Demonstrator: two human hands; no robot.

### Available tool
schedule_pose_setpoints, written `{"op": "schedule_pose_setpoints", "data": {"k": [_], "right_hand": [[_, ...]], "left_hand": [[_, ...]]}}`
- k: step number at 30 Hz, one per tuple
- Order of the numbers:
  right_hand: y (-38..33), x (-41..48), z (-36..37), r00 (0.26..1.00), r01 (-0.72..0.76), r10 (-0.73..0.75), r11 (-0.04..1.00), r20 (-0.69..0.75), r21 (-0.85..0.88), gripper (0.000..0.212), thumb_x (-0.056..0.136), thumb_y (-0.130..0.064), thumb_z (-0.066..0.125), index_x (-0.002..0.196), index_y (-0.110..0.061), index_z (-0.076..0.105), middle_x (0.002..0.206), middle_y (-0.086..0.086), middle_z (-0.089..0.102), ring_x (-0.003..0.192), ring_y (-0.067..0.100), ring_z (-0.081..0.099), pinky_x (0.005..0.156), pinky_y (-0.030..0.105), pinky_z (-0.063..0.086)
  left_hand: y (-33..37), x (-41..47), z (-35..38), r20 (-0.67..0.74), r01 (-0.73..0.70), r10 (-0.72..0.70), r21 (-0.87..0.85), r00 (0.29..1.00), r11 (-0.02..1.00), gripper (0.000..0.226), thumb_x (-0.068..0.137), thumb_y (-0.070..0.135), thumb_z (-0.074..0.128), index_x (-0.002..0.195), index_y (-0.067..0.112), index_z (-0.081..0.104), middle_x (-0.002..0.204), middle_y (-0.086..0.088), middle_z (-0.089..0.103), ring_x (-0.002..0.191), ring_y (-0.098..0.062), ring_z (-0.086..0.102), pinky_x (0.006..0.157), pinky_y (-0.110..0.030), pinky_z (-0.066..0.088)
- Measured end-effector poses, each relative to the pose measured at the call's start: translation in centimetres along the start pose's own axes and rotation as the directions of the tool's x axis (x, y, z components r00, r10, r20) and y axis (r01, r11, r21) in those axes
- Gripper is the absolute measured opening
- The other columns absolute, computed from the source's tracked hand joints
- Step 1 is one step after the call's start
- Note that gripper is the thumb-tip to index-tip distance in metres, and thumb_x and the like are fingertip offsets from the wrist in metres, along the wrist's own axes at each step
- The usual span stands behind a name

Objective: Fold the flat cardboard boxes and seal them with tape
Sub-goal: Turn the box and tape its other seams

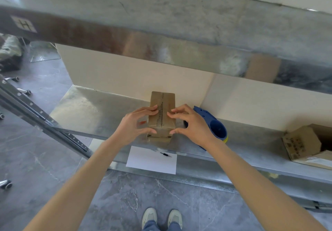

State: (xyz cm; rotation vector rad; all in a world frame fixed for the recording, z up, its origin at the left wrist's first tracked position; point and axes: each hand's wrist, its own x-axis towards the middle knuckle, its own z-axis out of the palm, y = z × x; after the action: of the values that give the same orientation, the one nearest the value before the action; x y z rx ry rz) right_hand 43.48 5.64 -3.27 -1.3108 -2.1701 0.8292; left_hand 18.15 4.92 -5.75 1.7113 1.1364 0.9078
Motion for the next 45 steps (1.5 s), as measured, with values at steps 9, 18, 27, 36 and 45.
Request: {"op": "schedule_pose_setpoints", "data": {"k": [9,18,27,36,45], "right_hand": [[-2.3,-0.2,3.2,0.971,-0.13,0.156,0.981,-0.184,0.144,0.057,0.072,-0.049,0.082,0.119,-0.026,0.06,0.14,-0.014,0.035,0.123,-0.004,0.037,0.096,0.007,0.034],[-2.1,1.7,-0.4,0.965,-0.184,0.129,0.954,0.228,0.238,0.057,0.082,-0.021,0.08,0.132,-0.036,0.058,0.14,-0.021,0.05,0.127,-0.006,0.044,0.107,0.014,0.033],[-2.2,2.8,-0.3,0.93,-0.175,0.085,0.959,0.358,0.225,0.053,0.096,-0.011,0.063,0.135,-0.045,0.052,0.151,-0.018,0.039,0.139,-0.002,0.031,0.112,0.019,0.023],[-2.0,2.2,1.2,0.986,-0.16,0.148,0.965,0.073,0.207,0.041,0.1,-0.016,0.056,0.134,-0.04,0.054,0.154,-0.015,0.029,0.138,-0.002,0.025,0.113,0.025,0.021],[-2.5,2.1,2.4,0.988,-0.144,0.147,0.987,-0.046,0.075,0.044,0.095,-0.043,0.062,0.137,-0.037,0.053,0.129,-0.019,0.038,0.114,-0.005,0.041,0.084,0.011,0.035]], "left_hand": [[0.6,-1.2,0.7,-0.074,-0.014,0.022,0.102,0.997,0.995,0.064,0.072,0.053,0.076,0.131,0.035,0.06,0.138,0.028,0.051,0.128,-0.001,0.051,0.103,-0.039,0.05],[0.4,-1.6,-2.3,-0.108,-0.04,0.085,0.365,0.991,0.93,0.078,0.067,0.042,0.088,0.136,0.038,0.052,0.15,0.016,0.037,0.141,-0.015,0.032,0.113,-0.044,0.033],[-1.0,-1.5,-3.1,-0.13,0.019,0.015,0.253,0.991,0.967,0.074,0.074,0.021,0.086,0.138,0.038,0.053,0.152,0.027,0.034,0.138,0.001,0.038,0.111,-0.046,0.04],[-0.9,-1.9,-2.3,-0.27,0.05,0.031,0.286,0.962,0.957,0.066,0.076,0.021,0.084,0.135,0.034,0.056,0.144,0.024,0.035,0.13,-0.008,0.044,0.105,-0.045,0.046],[-0.1,-3.3,-0.8,-0.429,0.164,0.03,0.407,0.903,0.899,0.062,0.075,0.026,0.084,0.13,0.027,0.054,0.158,0.01,0.026,0.128,-0.023,0.043,0.094,-0.038,0.046]]}}
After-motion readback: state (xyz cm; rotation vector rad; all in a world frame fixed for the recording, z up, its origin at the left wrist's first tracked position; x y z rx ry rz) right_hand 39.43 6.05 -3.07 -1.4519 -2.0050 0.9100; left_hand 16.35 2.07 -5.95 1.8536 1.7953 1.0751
